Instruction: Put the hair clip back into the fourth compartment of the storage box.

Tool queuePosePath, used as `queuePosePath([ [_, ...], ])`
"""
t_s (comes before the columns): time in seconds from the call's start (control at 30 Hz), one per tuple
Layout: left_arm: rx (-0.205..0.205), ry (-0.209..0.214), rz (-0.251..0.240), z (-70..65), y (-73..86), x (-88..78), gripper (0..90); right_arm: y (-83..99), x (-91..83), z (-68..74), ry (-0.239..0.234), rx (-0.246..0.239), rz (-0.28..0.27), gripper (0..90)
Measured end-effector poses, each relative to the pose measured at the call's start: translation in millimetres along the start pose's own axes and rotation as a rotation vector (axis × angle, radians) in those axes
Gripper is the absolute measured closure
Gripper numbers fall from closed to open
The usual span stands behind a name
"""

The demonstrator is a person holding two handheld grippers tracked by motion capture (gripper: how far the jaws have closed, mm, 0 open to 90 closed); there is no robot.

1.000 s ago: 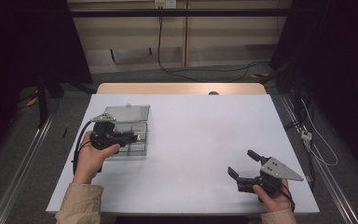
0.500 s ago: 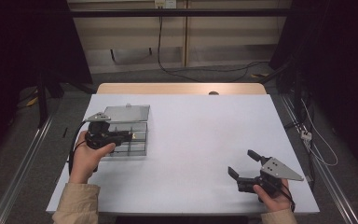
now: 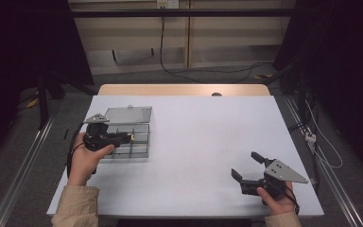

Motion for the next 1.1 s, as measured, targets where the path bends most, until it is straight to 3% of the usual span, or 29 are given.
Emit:
queuePosePath([
  [1.1,-0.054,-0.070,-0.018,28.8,13.4,-10.1,73.1,-0.3,-0.1,0.3,0.000,-0.002,-0.002,4.7],
])
Point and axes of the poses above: each handheld gripper's, and its own axes: x roughly forward along the jaws, y roughly out of its underside, z roughly to its left, the point moved 4 cm from there along x, roughly forward along the jaws, and after that the axes turned 15 degrees about z, right-handed, at the moved point
